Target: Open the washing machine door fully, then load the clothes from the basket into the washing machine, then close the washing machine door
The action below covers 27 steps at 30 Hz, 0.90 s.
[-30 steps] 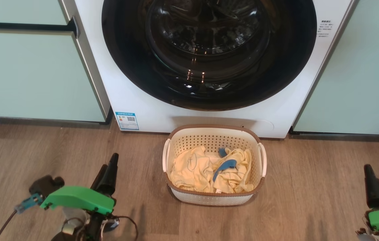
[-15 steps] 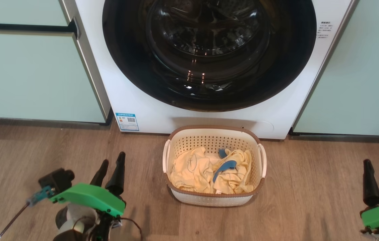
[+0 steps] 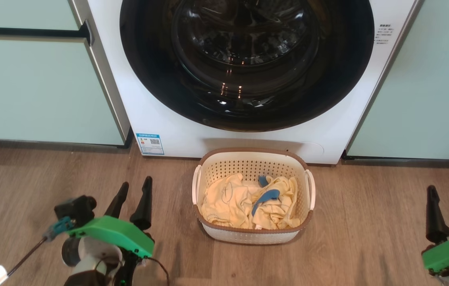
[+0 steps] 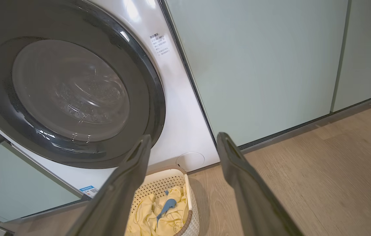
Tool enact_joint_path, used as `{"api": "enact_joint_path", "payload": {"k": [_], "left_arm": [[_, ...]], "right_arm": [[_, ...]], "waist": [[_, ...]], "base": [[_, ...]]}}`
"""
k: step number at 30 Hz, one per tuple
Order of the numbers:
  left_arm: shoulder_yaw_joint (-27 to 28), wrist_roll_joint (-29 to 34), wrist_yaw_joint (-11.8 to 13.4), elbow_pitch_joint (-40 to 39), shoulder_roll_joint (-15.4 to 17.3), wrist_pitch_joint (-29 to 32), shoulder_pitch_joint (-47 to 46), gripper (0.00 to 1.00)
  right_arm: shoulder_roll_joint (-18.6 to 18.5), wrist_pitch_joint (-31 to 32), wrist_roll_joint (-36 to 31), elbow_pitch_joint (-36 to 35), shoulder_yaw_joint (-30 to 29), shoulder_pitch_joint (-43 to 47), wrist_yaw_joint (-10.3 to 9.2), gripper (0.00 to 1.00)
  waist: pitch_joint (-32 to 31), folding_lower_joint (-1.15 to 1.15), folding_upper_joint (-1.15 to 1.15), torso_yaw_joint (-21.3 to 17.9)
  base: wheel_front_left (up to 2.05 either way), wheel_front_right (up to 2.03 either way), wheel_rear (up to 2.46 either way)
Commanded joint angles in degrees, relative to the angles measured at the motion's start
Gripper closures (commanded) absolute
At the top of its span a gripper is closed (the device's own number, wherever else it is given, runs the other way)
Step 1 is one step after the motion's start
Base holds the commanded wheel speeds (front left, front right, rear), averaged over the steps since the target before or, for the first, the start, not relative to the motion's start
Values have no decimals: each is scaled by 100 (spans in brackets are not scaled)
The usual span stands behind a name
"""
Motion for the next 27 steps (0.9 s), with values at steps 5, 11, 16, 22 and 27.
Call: {"api": "enact_joint_path", "payload": {"k": [5,11,16,22,27], "left_arm": [[70,475,23,-159,130,-147,-384,0],[35,858,23,-154,127,-249,-418,0],[7,1171,22,-143,120,-333,-448,0],[-8,1491,-4,-118,112,-434,-498,0],[7,1749,-18,-136,104,-519,-535,0]], "right_arm": [[-154,-126,-504,-304,113,-247,-12,0],[-151,-174,-950,-388,128,-242,-13,0],[-155,-223,-1318,-467,127,-238,-14,0],[-161,-291,-1755,-546,129,-245,-15,0],[-163,-344,-2116,-610,147,-249,-15,0]], "waist": [[8,0,0,-11],[19,0,0,-20],[40,0,0,-22],[58,0,0,-25],[68,0,0,-52]], "base": [[0,0,0],[0,0,0],[0,0,0],[0,0,0],[0,0,0]]}}
